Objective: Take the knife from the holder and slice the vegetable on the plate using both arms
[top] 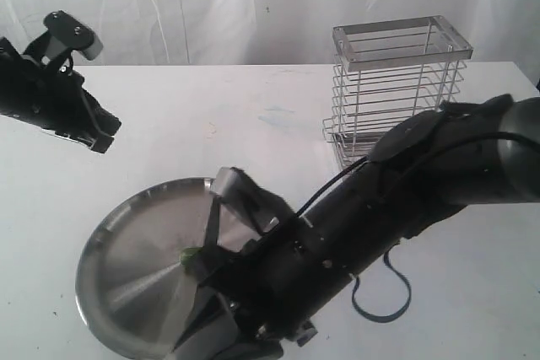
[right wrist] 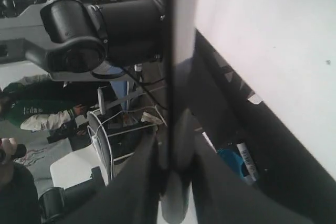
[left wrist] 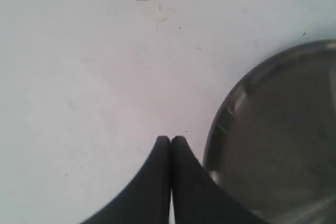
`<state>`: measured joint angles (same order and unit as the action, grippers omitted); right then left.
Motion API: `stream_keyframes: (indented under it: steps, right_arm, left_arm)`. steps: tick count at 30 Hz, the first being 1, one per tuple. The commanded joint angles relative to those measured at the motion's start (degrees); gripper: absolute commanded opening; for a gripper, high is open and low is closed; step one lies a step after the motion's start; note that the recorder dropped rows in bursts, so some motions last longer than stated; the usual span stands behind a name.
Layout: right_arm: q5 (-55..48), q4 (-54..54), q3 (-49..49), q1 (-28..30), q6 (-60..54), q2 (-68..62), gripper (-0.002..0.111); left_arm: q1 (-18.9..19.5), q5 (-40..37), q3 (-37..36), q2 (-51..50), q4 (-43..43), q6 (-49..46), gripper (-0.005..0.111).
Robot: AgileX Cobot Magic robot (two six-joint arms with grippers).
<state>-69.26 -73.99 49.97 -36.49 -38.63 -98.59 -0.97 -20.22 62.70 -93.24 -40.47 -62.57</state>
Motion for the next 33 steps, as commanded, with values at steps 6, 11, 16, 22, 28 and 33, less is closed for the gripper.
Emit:
stream_keyframes:
  steps: [6, 11, 16, 22, 28, 33]
  right_arm:
    - [-0.71, -2.68, 2.15, -3.51, -1.00, -3.96, 0.000]
    - [-0.71, 0.67, 3.49, -3.51, 5.01, -3.96, 0.000]
    - [7.11, 20.73, 10.06, -3.95, 24.43, -3.96, 0.000]
    - [10.05, 43.85, 21.09, -7.94, 44.75, -3.96, 0.000]
    - [4.33, 42.20, 27.63, -9.87, 46.81, -7.15, 0.000]
    - [-0.71, 35.86, 32.06, -9.28, 46.82, -11.48, 0.000]
  left_arm:
    - [1.66, -9.29, -2.07, 0.63, -7.81, -0.59, 0.000]
    - [1.66, -7.17, -5.65, 0.63, -14.74, -1.38, 0.000]
    - [1.66, -5.82, -8.37, 0.63, -22.66, -6.73, 0.000]
    - [1.66, -0.15, -8.93, 0.63, -26.84, -6.63, 0.000]
    - [1.66, -0.85, -8.93, 0.63, -26.84, -6.85, 0.000]
    - [1.66, -0.44, -8.93, 0.63, -26.72, -6.85, 0.000]
